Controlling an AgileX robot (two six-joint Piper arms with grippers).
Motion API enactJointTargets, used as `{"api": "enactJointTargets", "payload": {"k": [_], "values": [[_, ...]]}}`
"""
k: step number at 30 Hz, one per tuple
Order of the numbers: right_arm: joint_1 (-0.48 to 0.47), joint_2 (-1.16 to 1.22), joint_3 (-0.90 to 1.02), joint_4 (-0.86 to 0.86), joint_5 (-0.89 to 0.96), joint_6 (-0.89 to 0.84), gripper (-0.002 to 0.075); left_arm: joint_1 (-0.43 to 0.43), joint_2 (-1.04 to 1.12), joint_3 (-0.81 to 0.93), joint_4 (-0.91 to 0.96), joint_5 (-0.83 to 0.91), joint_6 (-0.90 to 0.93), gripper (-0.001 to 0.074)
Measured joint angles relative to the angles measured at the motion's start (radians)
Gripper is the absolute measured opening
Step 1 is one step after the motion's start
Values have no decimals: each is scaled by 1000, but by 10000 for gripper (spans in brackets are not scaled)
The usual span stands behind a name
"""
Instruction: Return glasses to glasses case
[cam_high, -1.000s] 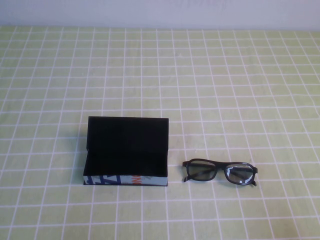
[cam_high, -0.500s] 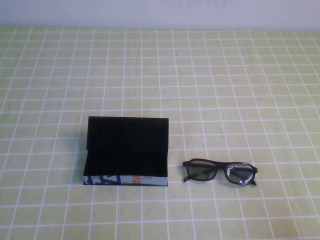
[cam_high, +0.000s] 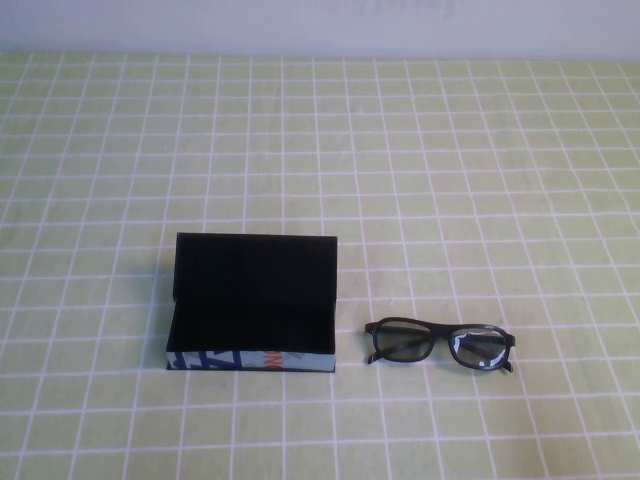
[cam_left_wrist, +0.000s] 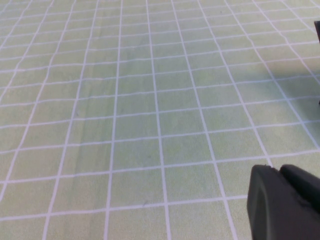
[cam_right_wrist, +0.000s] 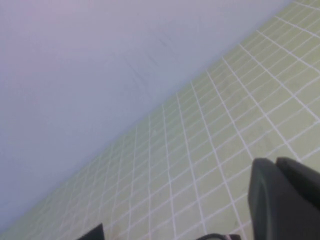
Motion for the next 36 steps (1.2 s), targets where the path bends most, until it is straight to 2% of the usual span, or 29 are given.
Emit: {"api": "enactJointTargets", "payload": {"k": [6,10,14,18,24,28,32,36], "values": [[0,0,0,123,-7,0,-11,0,0,0,0,0,0,-2],[0,15,-42,142,147,0,-11,0,0,0,0,0,0,-2],[0,157,-194,95,394,-10,-11,0,0,0,0,0,0,-2],[0,359,-356,65,634,-129,-11,0,0,0,0,0,0,-2],[2,666,-562,-56,856,-224,-11,0,0,0,0,0,0,-2],[8,829,-682,-160,943,-256,-11,0,0,0,0,0,0,-2],[25,963,-764,-223,954,-288,-11,0,0,0,0,0,0,-2],[125,1089,-843,-254,956,-322,-11,0,0,0,0,0,0,-2]]}}
